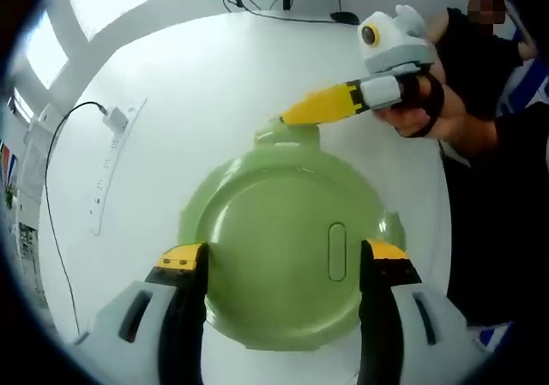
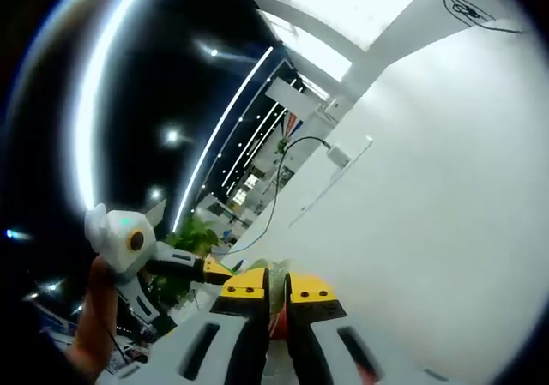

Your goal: Open container latches remove lid place lid upside down on tabletop take tomato from container place on tabletop

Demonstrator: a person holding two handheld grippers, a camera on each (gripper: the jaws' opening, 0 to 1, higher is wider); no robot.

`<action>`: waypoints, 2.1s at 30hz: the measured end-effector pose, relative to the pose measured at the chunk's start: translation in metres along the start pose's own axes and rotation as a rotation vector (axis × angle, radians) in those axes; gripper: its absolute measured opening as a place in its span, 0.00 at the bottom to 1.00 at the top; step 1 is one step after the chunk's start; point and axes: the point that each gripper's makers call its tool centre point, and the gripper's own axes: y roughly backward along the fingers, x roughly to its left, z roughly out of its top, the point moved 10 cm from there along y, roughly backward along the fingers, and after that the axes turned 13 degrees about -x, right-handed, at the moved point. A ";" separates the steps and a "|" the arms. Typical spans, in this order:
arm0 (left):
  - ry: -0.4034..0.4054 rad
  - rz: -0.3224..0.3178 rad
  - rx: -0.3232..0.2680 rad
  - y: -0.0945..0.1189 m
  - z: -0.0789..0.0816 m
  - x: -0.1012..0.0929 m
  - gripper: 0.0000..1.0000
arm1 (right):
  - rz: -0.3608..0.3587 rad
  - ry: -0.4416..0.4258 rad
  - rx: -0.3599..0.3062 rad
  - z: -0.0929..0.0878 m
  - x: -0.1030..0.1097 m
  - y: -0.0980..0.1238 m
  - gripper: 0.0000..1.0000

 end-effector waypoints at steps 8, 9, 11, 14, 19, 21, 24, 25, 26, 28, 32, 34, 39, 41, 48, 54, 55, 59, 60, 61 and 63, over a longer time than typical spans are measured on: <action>0.009 0.002 -0.068 0.005 -0.005 -0.003 0.64 | 0.050 0.021 -0.016 0.005 0.001 0.015 0.03; 0.007 0.010 -0.078 0.005 -0.005 -0.003 0.64 | 0.057 0.024 -0.016 0.005 0.002 0.016 0.03; 0.008 0.018 -0.092 0.007 -0.006 -0.004 0.63 | 0.069 0.038 -0.017 0.007 0.004 0.017 0.03; 0.020 0.021 -0.128 0.012 -0.009 -0.007 0.63 | 0.088 0.084 -0.005 0.008 0.006 0.017 0.03; 0.045 0.048 -0.197 0.022 -0.024 -0.011 0.63 | 0.144 0.129 0.050 0.003 0.007 0.022 0.04; 0.055 0.064 -0.233 0.026 -0.031 -0.015 0.63 | 0.168 0.162 0.082 0.000 0.006 0.024 0.04; 0.068 0.091 -0.271 0.027 -0.042 -0.024 0.63 | 0.186 0.181 0.116 -0.003 0.007 0.026 0.04; 0.086 0.098 -0.308 0.027 -0.042 -0.025 0.63 | 0.203 0.183 0.132 -0.006 0.008 0.028 0.04; 0.091 0.097 -0.308 0.029 -0.046 -0.029 0.63 | 0.210 0.181 0.143 -0.010 0.012 0.032 0.04; 0.080 0.118 -0.330 0.030 -0.050 -0.037 0.63 | 0.237 0.202 0.170 -0.015 0.016 0.037 0.04; 0.080 0.146 -0.365 0.027 -0.058 -0.052 0.63 | 0.229 0.242 0.138 -0.014 0.013 0.038 0.05; 0.069 0.183 -0.394 0.026 -0.062 -0.058 0.63 | 0.212 0.227 0.137 -0.012 0.010 0.036 0.05; 0.038 0.222 -0.480 0.022 -0.073 -0.075 0.65 | 0.175 0.188 0.144 -0.008 0.003 0.026 0.14; 0.058 0.217 -0.507 0.023 -0.074 -0.078 0.64 | 0.141 0.156 0.194 -0.006 0.002 0.019 0.13; 0.111 0.189 -0.544 0.025 -0.074 -0.076 0.59 | 0.124 0.123 0.193 0.007 -0.003 -0.010 0.14; 0.116 0.183 -0.563 0.023 -0.074 -0.077 0.59 | 0.102 0.013 0.301 -0.002 -0.006 -0.019 0.08; 0.118 0.184 -0.565 0.024 -0.074 -0.077 0.59 | 0.104 0.008 0.287 -0.001 -0.007 -0.018 0.07; 0.125 0.188 -0.570 0.024 -0.074 -0.076 0.58 | 0.118 0.000 0.265 0.003 -0.006 -0.014 0.03; 0.121 0.190 -0.570 0.024 -0.075 -0.076 0.58 | 0.120 0.008 0.264 0.004 -0.006 -0.013 0.03; 0.115 0.193 -0.571 0.023 -0.075 -0.077 0.58 | 0.125 0.030 0.264 0.005 -0.005 -0.012 0.02; 0.113 0.200 -0.586 0.024 -0.077 -0.077 0.58 | 0.132 0.050 0.259 0.007 -0.004 -0.011 0.02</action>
